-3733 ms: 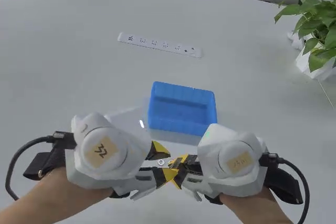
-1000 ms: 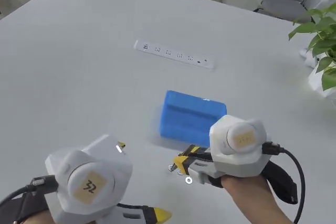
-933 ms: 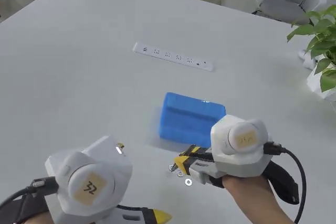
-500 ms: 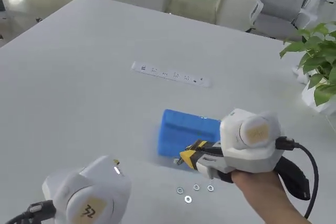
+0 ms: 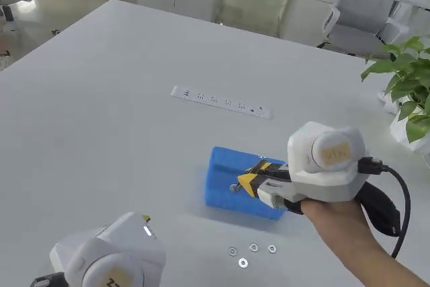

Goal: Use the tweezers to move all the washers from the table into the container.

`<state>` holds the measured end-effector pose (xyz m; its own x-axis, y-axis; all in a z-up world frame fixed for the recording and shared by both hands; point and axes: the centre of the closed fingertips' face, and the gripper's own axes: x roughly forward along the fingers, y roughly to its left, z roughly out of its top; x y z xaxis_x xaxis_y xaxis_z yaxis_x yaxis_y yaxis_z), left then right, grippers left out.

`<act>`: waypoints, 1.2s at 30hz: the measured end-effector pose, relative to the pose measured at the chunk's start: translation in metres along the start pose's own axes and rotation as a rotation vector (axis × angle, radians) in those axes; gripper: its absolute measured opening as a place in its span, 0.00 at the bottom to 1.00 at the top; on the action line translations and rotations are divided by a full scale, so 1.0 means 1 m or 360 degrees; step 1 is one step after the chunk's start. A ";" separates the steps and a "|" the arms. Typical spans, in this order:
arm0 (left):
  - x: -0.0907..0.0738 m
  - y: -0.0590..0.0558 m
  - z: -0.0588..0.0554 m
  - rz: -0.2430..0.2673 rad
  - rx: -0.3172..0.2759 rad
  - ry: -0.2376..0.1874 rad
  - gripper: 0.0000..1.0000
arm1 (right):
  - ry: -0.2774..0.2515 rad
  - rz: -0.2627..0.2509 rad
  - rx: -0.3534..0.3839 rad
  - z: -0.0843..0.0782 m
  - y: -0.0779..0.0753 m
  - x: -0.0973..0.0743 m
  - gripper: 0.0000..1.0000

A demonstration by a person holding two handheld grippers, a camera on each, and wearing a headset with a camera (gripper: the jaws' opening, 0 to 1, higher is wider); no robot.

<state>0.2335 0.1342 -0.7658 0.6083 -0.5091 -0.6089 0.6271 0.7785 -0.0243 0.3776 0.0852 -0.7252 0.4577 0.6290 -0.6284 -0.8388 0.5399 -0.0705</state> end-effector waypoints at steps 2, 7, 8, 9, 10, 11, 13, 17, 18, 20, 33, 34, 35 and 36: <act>0.000 0.002 0.000 0.0012 -0.0005 -0.0003 0.99 | -0.0006 -0.0024 0.0010 0.001 -0.008 0.005 0.04; 0.000 0.003 -0.003 0.0018 -0.0024 0.0013 0.99 | -0.0006 -0.0075 0.0051 -0.001 -0.024 0.020 0.04; 0.000 0.003 -0.004 0.0018 -0.0031 0.0018 0.99 | -0.0003 -0.0076 0.0054 -0.002 -0.025 0.023 0.04; 0.001 0.002 -0.005 0.0017 -0.0033 0.0025 0.99 | -0.0005 -0.0068 0.0068 -0.002 -0.026 0.027 0.04; 0.001 0.002 -0.007 0.0016 -0.0035 0.0033 0.99 | -0.0006 -0.0061 0.0084 -0.002 -0.026 0.031 0.04; 0.002 0.002 -0.008 0.0017 -0.0034 0.0039 0.99 | -0.0002 -0.0051 0.0104 -0.003 -0.027 0.037 0.04; 0.002 0.002 -0.009 0.0018 -0.0034 0.0045 0.99 | 0.0011 -0.0035 0.0130 -0.006 -0.027 0.044 0.04; 0.004 0.003 -0.011 0.0019 -0.0035 0.0058 0.99 | 0.0052 -0.0001 0.0195 -0.015 -0.023 0.061 0.04; 0.004 0.004 -0.012 0.0023 -0.0030 0.0066 0.99 | 0.0057 0.0004 0.0217 -0.017 -0.023 0.064 0.04; 0.004 0.005 -0.014 0.0029 -0.0023 0.0081 0.99 | 0.0064 0.0021 0.0275 -0.021 -0.025 0.071 0.04; 0.005 0.012 -0.020 0.0040 -0.0073 0.0100 0.99 | 0.0163 0.0028 0.0225 -0.033 -0.021 0.091 0.04; 0.005 0.013 -0.020 0.0040 -0.0075 0.0100 0.99 | 0.0166 0.0026 0.0224 -0.035 -0.020 0.092 0.04; 0.005 0.012 -0.020 0.0035 -0.0078 0.0102 0.99 | 0.0137 0.0020 0.0235 -0.033 -0.021 0.092 0.04; 0.006 0.012 -0.021 0.0032 -0.0078 0.0104 0.99 | 0.0148 0.0020 0.0249 -0.034 -0.021 0.091 0.04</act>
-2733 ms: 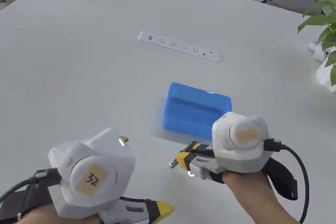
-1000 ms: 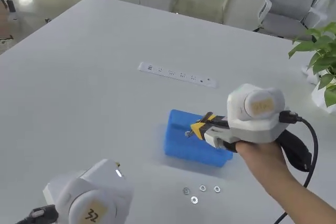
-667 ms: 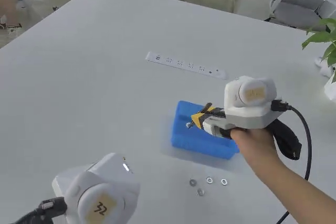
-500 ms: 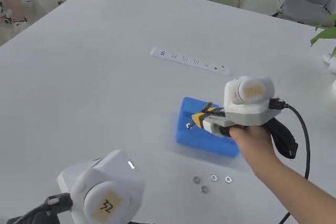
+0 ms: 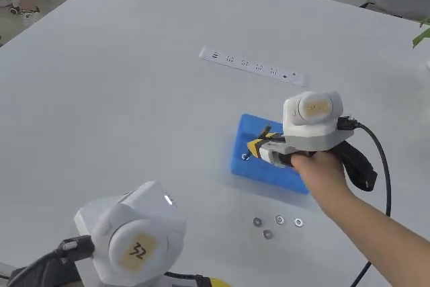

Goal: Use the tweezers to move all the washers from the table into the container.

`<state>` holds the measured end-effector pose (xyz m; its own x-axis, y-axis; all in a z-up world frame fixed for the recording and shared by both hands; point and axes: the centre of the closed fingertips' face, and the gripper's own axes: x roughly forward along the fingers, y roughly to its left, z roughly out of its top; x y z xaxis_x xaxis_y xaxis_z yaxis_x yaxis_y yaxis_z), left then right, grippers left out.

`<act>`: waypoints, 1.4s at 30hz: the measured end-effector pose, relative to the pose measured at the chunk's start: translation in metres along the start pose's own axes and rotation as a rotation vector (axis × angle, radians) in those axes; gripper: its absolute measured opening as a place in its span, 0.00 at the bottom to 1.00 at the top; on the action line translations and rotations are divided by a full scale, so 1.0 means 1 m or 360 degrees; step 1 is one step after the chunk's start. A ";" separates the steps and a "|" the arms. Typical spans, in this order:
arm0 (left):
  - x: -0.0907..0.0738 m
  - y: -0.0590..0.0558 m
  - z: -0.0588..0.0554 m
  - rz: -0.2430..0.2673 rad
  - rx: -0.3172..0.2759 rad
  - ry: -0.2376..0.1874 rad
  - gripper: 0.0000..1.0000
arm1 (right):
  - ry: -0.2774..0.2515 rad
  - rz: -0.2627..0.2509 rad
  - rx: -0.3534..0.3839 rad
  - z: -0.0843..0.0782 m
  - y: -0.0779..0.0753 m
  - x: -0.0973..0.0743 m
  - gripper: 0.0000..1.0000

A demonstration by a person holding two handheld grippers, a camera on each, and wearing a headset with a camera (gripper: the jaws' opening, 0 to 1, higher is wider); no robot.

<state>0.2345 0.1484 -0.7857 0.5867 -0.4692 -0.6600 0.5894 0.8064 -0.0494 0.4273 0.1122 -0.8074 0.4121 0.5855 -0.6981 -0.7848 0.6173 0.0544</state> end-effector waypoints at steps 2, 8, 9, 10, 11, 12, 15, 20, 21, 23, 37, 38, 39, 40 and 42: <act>0.000 0.000 0.000 -0.0001 0.0010 -0.0001 0.99 | -0.0002 0.0001 0.0023 0.000 -0.001 0.001 0.04; 0.001 -0.003 0.002 -0.0009 0.0018 -0.0003 0.99 | -0.0008 -0.0003 0.0054 0.001 -0.008 0.002 0.05; 0.000 -0.003 0.003 -0.0004 0.0025 -0.0003 0.99 | -0.0023 0.0007 0.0074 0.002 -0.007 -0.001 0.05; 0.000 -0.003 0.003 -0.0003 0.0029 -0.0004 0.99 | -0.0031 0.0010 0.0083 0.003 -0.006 -0.002 0.05; 0.000 -0.003 0.003 -0.0002 0.0030 -0.0005 0.99 | -0.0037 0.0006 0.0080 0.004 -0.005 -0.006 0.05; 0.000 -0.003 0.003 0.0000 0.0029 -0.0005 0.99 | -0.0042 0.0000 0.0069 0.006 -0.005 -0.009 0.05; -0.002 -0.003 0.004 0.0009 0.0039 -0.0006 0.99 | -0.0081 -0.0003 0.0054 0.012 -0.001 -0.021 0.05; -0.005 -0.004 0.006 0.0014 0.0055 -0.0019 0.99 | -0.0156 -0.0021 0.0048 0.017 0.002 -0.043 0.05; -0.006 -0.004 0.007 0.0013 0.0056 -0.0024 0.99 | -0.0178 -0.0033 0.0035 0.017 0.002 -0.049 0.05; -0.007 -0.005 0.007 0.0015 0.0062 -0.0025 0.99 | -0.0193 -0.0047 -0.0002 0.017 0.006 -0.063 0.05; -0.012 -0.007 0.014 0.0054 0.0092 -0.0059 0.99 | -0.0259 -0.0073 0.0031 0.003 0.024 -0.118 0.05; -0.012 -0.007 0.014 0.0048 0.0091 -0.0061 0.99 | -0.0252 -0.0074 0.0029 0.000 0.026 -0.119 0.05; -0.012 -0.008 0.014 0.0039 0.0088 -0.0059 0.99 | -0.0248 -0.0073 0.0025 -0.001 0.027 -0.119 0.05; -0.012 -0.008 0.013 0.0039 0.0084 -0.0054 0.99 | -0.0243 -0.0071 0.0021 -0.004 0.030 -0.121 0.05; -0.012 -0.008 0.013 0.0042 0.0092 -0.0055 0.99 | -0.0238 -0.0062 0.0026 -0.008 0.035 -0.121 0.05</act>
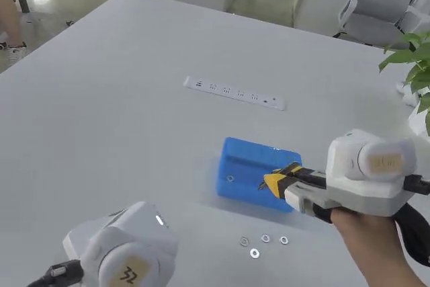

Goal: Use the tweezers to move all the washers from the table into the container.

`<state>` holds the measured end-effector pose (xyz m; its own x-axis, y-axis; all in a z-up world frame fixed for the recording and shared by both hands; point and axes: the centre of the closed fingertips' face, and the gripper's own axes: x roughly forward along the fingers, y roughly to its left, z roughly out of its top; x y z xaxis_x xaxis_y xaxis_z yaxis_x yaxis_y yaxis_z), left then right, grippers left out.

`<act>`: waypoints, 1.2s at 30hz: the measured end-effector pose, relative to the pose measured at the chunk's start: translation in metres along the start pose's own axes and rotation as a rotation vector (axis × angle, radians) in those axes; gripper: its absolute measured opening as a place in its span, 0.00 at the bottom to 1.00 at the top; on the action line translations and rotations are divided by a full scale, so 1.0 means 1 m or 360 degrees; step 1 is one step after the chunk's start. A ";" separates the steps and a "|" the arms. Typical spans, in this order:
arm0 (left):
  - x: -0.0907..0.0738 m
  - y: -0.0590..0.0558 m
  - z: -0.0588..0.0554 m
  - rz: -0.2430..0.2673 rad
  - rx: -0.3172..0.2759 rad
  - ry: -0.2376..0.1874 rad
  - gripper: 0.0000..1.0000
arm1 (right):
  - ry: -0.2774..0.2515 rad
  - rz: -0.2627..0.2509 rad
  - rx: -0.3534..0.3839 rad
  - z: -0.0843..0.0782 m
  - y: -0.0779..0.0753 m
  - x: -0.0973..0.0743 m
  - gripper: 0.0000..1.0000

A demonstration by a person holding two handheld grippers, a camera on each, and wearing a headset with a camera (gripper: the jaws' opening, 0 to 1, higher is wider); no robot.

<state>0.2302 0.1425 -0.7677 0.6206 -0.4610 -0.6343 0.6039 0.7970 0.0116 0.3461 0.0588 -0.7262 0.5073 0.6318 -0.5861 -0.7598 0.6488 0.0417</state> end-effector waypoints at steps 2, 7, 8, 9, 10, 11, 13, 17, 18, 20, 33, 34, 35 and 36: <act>0.000 0.000 0.000 0.0001 0.0000 0.0004 0.99 | 0.0011 0.0008 0.0007 -0.005 0.004 0.000 0.05; -0.001 -0.001 0.001 0.0000 0.0008 0.0005 0.99 | 0.0043 0.0021 0.0042 -0.018 0.009 -0.001 0.05; -0.001 -0.001 0.001 -0.0008 0.0012 0.0004 0.99 | 0.0042 0.0023 0.0051 -0.019 0.009 -0.001 0.05; -0.001 -0.002 0.001 -0.0012 0.0013 0.0006 0.99 | 0.0044 0.0022 0.0054 -0.020 0.009 -0.001 0.05; 0.000 -0.002 0.000 -0.0018 0.0017 0.0011 0.99 | 0.0047 0.0020 0.0055 -0.022 0.009 -0.001 0.05; 0.000 -0.003 0.000 -0.0018 0.0020 0.0010 0.99 | 0.0060 0.0016 0.0045 -0.024 0.010 -0.001 0.05; 0.001 -0.003 -0.001 -0.0023 0.0023 0.0014 0.99 | 0.0082 0.0013 0.0008 -0.027 0.012 0.000 0.05; 0.002 -0.004 -0.002 -0.0019 0.0022 0.0025 0.99 | 0.0123 0.0023 -0.0023 -0.035 0.015 0.004 0.05; 0.002 -0.004 -0.002 -0.0020 0.0023 0.0027 0.99 | 0.0139 0.0023 -0.0042 -0.038 0.016 0.005 0.05; 0.003 -0.005 -0.002 -0.0025 0.0018 0.0018 0.99 | 0.0158 0.0028 -0.0055 -0.042 0.018 0.007 0.05; 0.003 -0.006 -0.007 -0.0027 0.0008 0.0046 0.99 | 0.0217 0.0068 0.0085 -0.065 0.021 0.014 0.05; 0.003 -0.006 -0.008 -0.0029 0.0010 0.0054 0.99 | 0.0221 0.0069 0.0091 -0.066 0.021 0.014 0.05; 0.004 -0.006 -0.008 -0.0030 0.0012 0.0053 0.99 | 0.0224 0.0069 0.0093 -0.067 0.021 0.015 0.05; 0.004 -0.006 -0.008 -0.0030 0.0012 0.0054 0.99 | 0.0231 0.0068 0.0097 -0.069 0.021 0.016 0.05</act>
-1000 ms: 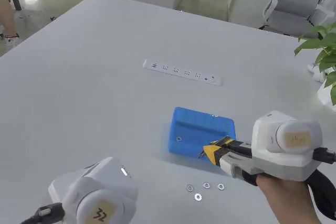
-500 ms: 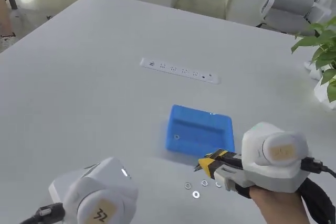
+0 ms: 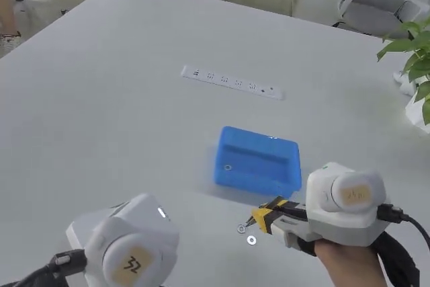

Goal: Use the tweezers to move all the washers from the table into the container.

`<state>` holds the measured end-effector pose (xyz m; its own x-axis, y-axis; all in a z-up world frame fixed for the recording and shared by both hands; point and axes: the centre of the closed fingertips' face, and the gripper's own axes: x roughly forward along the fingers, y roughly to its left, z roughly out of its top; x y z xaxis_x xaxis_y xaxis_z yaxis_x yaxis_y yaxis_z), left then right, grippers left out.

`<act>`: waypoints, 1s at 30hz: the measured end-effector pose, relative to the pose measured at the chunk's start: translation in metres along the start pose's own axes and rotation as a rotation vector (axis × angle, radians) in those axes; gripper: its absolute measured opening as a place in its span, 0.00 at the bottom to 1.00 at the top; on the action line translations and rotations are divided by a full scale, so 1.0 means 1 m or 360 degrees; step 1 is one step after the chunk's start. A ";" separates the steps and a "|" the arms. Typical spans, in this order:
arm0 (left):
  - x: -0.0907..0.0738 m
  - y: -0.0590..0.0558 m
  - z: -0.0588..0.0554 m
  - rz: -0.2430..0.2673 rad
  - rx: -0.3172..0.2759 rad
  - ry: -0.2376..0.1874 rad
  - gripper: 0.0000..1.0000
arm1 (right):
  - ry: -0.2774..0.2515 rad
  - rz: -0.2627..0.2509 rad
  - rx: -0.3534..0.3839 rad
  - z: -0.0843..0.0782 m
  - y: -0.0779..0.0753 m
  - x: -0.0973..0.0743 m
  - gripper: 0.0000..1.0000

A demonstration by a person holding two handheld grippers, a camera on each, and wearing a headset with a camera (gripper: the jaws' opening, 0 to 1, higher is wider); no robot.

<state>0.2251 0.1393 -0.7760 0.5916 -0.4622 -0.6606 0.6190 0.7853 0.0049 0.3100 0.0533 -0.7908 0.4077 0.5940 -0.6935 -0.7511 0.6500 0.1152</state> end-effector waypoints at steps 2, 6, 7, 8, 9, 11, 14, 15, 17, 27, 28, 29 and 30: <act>0.000 0.000 0.000 -0.0001 -0.0002 -0.0001 0.99 | -0.0005 0.0005 0.0027 0.000 0.000 0.002 0.05; 0.001 -0.002 -0.001 -0.0030 -0.0017 0.0004 0.99 | 0.0002 -0.0007 0.0026 0.000 -0.004 0.009 0.05; 0.001 -0.002 -0.002 -0.0032 -0.0021 0.0011 0.99 | 0.0013 -0.0010 0.0024 -0.002 -0.005 0.011 0.05; 0.001 -0.002 -0.002 -0.0028 -0.0013 0.0013 0.99 | 0.0020 -0.0013 0.0022 -0.003 -0.007 0.013 0.05; 0.001 -0.002 -0.002 -0.0024 -0.0004 0.0015 0.99 | 0.0027 -0.0016 0.0020 -0.004 -0.008 0.015 0.05; 0.001 -0.002 -0.003 -0.0022 -0.0001 0.0021 0.99 | 0.0035 -0.0005 0.0028 -0.005 -0.008 0.017 0.05; 0.001 -0.001 -0.006 -0.0019 -0.0005 0.0037 0.99 | 0.0053 -0.0007 0.0015 -0.008 -0.008 0.020 0.05; 0.001 0.000 -0.007 -0.0014 -0.0002 0.0038 0.99 | 0.0059 -0.0006 0.0016 -0.009 -0.009 0.020 0.05; 0.001 0.001 -0.007 -0.0011 -0.0004 0.0034 0.99 | 0.0053 -0.0012 0.0022 -0.009 -0.011 0.020 0.05; 0.002 -0.002 -0.008 -0.0023 0.0000 0.0041 0.99 | 0.0061 -0.0038 -0.0042 -0.007 -0.008 0.023 0.04; 0.002 -0.002 -0.007 -0.0022 0.0002 0.0042 0.99 | 0.0060 -0.0036 -0.0038 -0.007 -0.009 0.023 0.04; 0.002 -0.002 -0.007 -0.0021 0.0005 0.0042 0.99 | 0.0060 -0.0036 -0.0032 -0.007 -0.009 0.023 0.04; 0.002 -0.002 -0.007 -0.0020 0.0006 0.0041 0.99 | 0.0060 -0.0040 -0.0027 -0.007 -0.009 0.023 0.03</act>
<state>0.2214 0.1402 -0.7826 0.5701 -0.4613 -0.6798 0.6286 0.7777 -0.0006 0.3225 0.0583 -0.8129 0.4071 0.5591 -0.7222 -0.7496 0.6563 0.0856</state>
